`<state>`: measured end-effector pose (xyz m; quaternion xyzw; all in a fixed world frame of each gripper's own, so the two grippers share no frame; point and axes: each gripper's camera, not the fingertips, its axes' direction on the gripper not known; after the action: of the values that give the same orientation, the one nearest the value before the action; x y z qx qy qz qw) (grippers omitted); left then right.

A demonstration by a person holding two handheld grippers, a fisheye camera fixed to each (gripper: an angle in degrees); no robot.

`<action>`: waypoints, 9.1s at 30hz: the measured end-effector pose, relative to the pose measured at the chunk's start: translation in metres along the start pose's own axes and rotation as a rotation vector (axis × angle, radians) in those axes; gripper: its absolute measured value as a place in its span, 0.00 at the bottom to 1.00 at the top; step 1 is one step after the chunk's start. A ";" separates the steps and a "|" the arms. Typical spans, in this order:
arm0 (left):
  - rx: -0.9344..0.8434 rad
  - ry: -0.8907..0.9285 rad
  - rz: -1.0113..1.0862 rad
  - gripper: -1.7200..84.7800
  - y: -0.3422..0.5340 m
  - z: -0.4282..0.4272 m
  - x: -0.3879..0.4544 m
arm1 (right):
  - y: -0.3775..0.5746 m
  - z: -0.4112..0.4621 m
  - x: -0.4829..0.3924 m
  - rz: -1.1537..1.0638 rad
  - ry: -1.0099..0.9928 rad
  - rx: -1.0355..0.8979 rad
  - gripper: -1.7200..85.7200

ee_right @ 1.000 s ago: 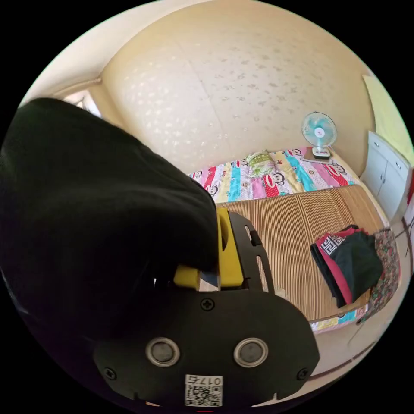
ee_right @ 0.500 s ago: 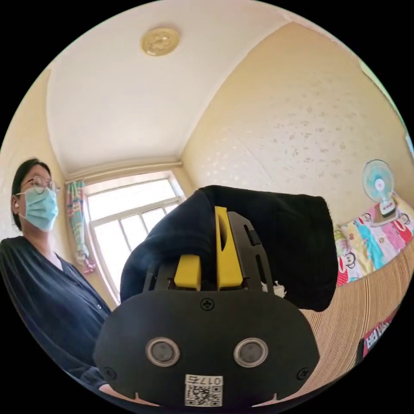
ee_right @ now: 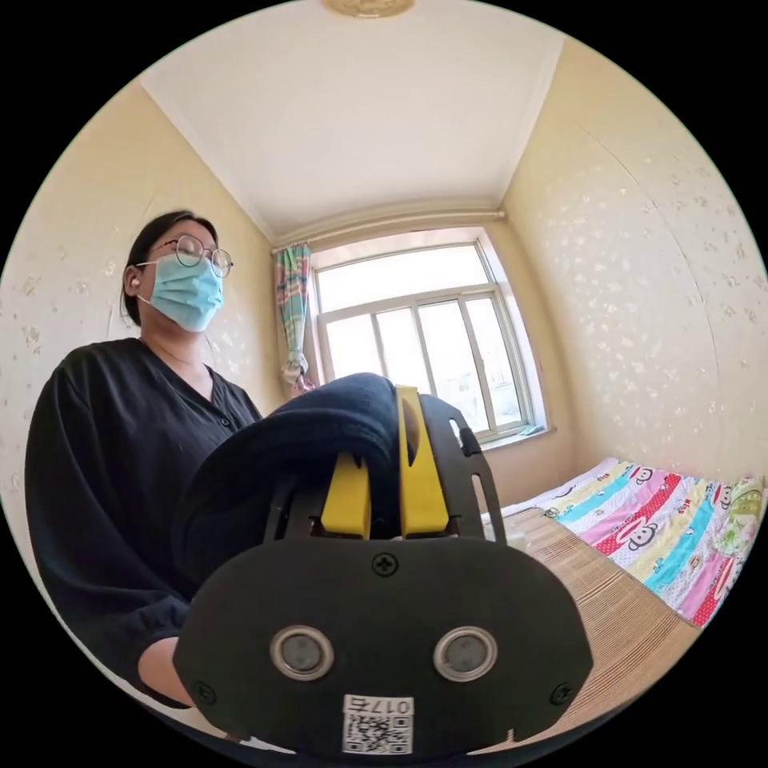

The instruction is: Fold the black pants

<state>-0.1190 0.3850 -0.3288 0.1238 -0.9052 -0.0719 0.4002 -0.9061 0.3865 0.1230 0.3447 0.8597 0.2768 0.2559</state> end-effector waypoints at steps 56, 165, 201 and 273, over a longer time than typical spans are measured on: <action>0.049 0.555 0.075 0.06 -0.066 -0.149 0.150 | 0.173 0.047 -0.093 -0.561 0.255 -0.351 0.15; -0.564 -1.411 -0.638 0.12 0.063 -0.262 -0.084 | 0.281 -0.333 0.061 1.427 0.907 -0.996 0.13; -0.135 -1.134 -0.560 0.14 0.175 -0.279 0.214 | 0.048 -0.700 -0.252 1.394 0.624 -0.390 0.06; 0.466 -0.669 -0.605 0.07 0.224 -0.444 0.539 | 0.362 -0.259 0.349 0.180 1.280 -1.277 0.09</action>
<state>-0.1764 0.4343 0.4005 0.4365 -0.8995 -0.0164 0.0113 -1.1264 0.7861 0.4575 -0.0164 0.4904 0.8582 -0.1506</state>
